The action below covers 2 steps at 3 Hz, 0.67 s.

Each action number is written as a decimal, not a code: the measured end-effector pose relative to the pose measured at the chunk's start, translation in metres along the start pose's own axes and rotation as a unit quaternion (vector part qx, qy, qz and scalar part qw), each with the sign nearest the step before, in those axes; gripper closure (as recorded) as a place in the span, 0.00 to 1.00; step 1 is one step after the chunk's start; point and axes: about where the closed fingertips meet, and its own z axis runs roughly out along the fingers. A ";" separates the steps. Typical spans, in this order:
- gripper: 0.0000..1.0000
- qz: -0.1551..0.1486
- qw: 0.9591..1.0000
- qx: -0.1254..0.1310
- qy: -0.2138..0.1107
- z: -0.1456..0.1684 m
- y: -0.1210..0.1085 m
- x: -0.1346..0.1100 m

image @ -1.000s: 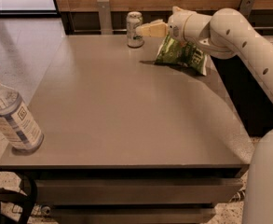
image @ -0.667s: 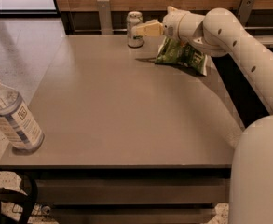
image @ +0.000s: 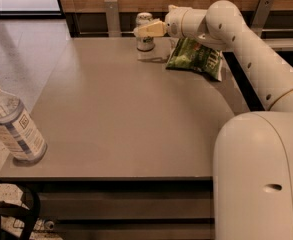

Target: Move 7up can near blue plastic bottle

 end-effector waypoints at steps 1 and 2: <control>0.00 0.017 1.000 -0.007 0.006 0.012 0.000 0.009; 0.00 0.041 0.999 -0.012 -0.001 0.024 0.003 0.019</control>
Offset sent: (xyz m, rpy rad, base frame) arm 0.0215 0.0179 -0.0364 0.1166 0.0952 0.0059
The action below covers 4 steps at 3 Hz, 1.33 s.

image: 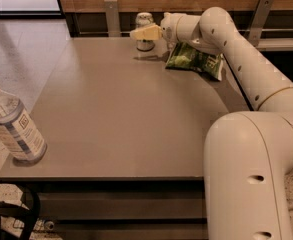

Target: Move 7up can near blue plastic bottle

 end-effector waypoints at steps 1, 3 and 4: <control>0.00 0.019 0.999 -0.013 -0.022 0.016 0.005 0.003; 0.44 0.023 0.999 -0.020 -0.025 0.025 0.011 0.004; 0.69 0.024 0.999 -0.022 -0.025 0.028 0.014 0.005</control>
Offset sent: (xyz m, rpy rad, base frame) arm 0.0065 0.0154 -0.0061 0.0638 0.0030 0.0220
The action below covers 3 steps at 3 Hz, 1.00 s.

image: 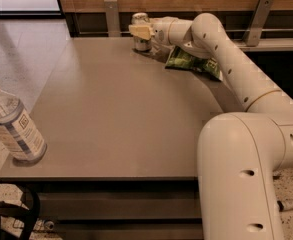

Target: Move 7up can near blue plastic bottle

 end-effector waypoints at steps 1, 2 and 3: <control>1.00 0.001 1.000 -0.004 0.001 0.005 0.004 0.001; 1.00 -0.002 1.000 -0.003 0.003 0.001 0.006 -0.003; 1.00 -0.013 1.000 0.001 0.007 -0.011 0.010 -0.017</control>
Offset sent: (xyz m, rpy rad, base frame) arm 0.0000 0.0028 -0.0009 0.0004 0.0012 0.0033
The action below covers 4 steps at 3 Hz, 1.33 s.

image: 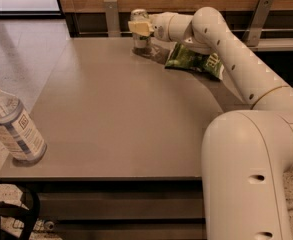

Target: Move 7up can near blue plastic bottle

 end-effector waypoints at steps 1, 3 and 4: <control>1.00 -0.029 0.999 0.023 -0.003 -0.039 0.009 -0.034; 1.00 -0.053 0.998 0.028 -0.020 -0.110 0.059 -0.078; 1.00 -0.061 0.998 0.012 -0.028 -0.126 0.100 -0.076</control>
Offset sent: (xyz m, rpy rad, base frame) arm -0.0885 -0.0505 0.0939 -0.0573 -0.1236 -0.0697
